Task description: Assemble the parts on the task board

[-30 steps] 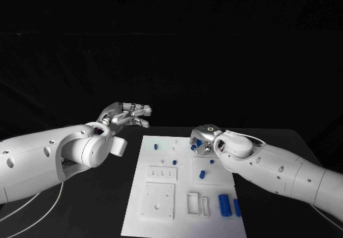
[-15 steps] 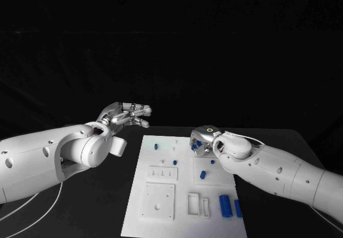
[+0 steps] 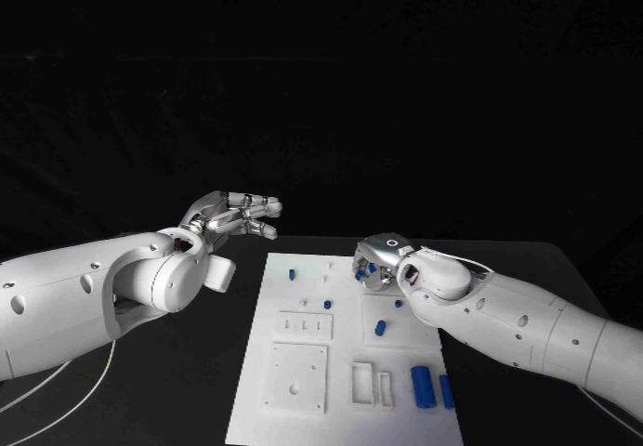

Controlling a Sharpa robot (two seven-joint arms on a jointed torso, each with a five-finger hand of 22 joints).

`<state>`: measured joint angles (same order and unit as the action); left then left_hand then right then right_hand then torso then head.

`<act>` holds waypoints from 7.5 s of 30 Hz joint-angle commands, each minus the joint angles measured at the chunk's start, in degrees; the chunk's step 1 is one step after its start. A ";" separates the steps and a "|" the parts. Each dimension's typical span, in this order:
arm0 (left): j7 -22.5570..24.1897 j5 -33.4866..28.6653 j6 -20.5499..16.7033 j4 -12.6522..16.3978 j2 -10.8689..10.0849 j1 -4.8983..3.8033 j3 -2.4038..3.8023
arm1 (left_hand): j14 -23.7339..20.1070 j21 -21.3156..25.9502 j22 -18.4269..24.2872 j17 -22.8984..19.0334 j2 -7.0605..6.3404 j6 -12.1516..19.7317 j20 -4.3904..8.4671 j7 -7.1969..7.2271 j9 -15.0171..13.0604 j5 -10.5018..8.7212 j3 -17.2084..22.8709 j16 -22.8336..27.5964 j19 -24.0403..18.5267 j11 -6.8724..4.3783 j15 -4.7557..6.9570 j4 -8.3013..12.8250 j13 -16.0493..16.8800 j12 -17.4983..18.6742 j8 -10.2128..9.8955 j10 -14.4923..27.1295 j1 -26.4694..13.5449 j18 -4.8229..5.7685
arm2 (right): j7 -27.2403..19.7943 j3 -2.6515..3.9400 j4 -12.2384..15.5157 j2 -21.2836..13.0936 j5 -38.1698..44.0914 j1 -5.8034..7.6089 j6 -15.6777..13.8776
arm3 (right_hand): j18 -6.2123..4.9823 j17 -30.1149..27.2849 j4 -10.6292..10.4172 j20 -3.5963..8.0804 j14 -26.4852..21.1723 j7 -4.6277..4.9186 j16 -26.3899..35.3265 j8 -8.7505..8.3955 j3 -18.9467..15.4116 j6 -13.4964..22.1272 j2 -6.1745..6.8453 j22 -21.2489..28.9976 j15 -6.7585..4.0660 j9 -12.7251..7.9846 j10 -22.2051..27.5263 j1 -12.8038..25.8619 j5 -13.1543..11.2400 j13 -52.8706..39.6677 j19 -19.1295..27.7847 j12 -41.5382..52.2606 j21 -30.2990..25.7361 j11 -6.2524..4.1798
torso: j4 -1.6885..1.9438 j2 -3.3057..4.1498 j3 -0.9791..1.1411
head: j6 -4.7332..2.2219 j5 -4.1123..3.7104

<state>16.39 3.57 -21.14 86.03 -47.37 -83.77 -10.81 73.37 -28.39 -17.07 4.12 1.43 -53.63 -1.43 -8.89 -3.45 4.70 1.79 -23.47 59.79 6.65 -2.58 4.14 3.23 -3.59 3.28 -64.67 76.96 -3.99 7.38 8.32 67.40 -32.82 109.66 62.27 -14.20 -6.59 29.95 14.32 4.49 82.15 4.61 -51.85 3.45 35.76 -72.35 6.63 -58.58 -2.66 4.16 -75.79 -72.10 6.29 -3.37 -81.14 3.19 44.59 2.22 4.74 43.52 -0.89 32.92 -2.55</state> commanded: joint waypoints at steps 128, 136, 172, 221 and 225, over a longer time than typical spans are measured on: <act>-0.84 0.97 1.07 0.36 1.03 -0.83 0.07 | -0.57 -0.78 0.18 -0.07 -0.18 1.39 -0.17 -0.17 0.04 0.25 -0.28 -0.27 -0.86 0.16 -0.03 0.87 0.10 0.13 0.08 1.44 -0.14 -0.18 | 12.80 -0.59 -3.44 8.94 7.00 -0.46 -6.60 | 0.21 0.58 -0.56 0.07 0.23 -0.08 0.93 0.21 2.78 -0.77 0.86 -13.01 -0.57 0.02 -0.64 -0.80 -2.16 -0.18 -3.73 0.16 -12.18 -0.42 | 0.61 1.25 -0.72 | 0.12 1.75; -0.85 0.98 1.00 0.37 1.03 -0.84 0.07 | -0.58 -0.88 0.25 -0.07 -0.24 1.51 -0.17 -0.18 0.04 0.22 -0.30 -0.28 -0.92 0.17 -0.04 0.91 0.10 0.12 0.08 1.49 -0.05 -0.19 | 11.35 -0.59 -4.11 9.13 4.45 -0.45 -8.18 | -0.77 -0.35 -1.29 -1.76 0.16 1.37 2.16 0.06 2.05 8.04 4.31 -10.51 1.58 -0.59 8.50 0.16 -2.64 0.01 -3.16 0.15 -19.10 2.25 | 0.56 1.23 -0.79 | 0.00 1.80; -0.63 0.98 1.25 -0.33 -0.63 -0.97 0.05 | -0.56 -0.93 0.33 -0.07 -0.32 1.56 -0.20 -0.19 0.04 0.22 -0.31 -0.24 -0.92 0.20 -0.05 0.92 0.10 0.11 0.09 1.64 0.04 -0.21 | 6.30 7.85 9.19 -10.81 -18.26 -0.44 -0.23 | 1.29 13.67 -6.09 1.20 -1.12 1.22 -5.13 0.21 -24.91 12.18 3.39 -19.16 -1.82 -0.38 7.98 -2.26 8.71 -50.08 -5.32 48.85 -2.35 -2.60 | -2.47 0.31 0.53 | -1.24 2.87; -0.83 1.58 2.11 -1.49 0.27 -0.92 -0.20 | -0.61 -1.04 0.45 -0.07 -0.32 1.81 -0.21 -0.21 0.06 0.19 -0.32 -0.18 -1.04 0.22 -0.08 0.82 0.10 0.13 0.07 1.68 0.06 -0.18 | 4.04 7.93 -1.89 -3.43 -18.74 -2.61 3.11 | 1.11 28.94 -8.01 0.65 0.67 1.32 -7.74 0.14 -26.82 11.98 2.22 -22.38 -1.44 -0.41 4.44 -1.73 13.58 -61.55 -5.12 58.93 5.88 -2.29 | -1.62 0.67 0.57 | 0.03 2.29; -0.86 1.59 2.15 -1.47 0.27 -0.92 -0.21 | -0.61 -1.04 0.45 -0.07 -0.32 1.81 -0.21 -0.21 0.06 0.19 -0.32 -0.18 -1.04 0.22 -0.08 0.82 0.10 0.13 0.07 1.68 0.06 -0.18 | 4.04 7.92 -2.17 -3.32 -18.63 -2.63 3.57 | 1.14 29.08 -7.72 0.70 0.72 1.27 -7.77 0.13 -26.21 11.71 2.17 -22.39 -1.48 -0.42 4.39 -1.52 14.10 -61.60 -5.09 58.94 6.00 -2.36 | -1.55 0.63 0.57 | 0.12 2.28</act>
<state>15.27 4.90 -19.91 84.48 -47.22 -84.63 -11.05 73.18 -29.05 -16.71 4.11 1.43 -52.10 -1.63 -9.20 -3.43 4.70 1.47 -23.47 59.18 6.87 -2.77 4.77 3.25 -3.59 3.28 -63.26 76.97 -3.98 11.91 16.26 65.33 -36.24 90.64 59.71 -12.31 -4.79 58.99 6.73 5.51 82.49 5.91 -59.44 3.79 9.23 -60.39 8.95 -74.93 -3.99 3.74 -71.07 -73.80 20.20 -64.96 -84.03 61.85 50.35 -0.21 3.11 44.21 -0.34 32.96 -0.26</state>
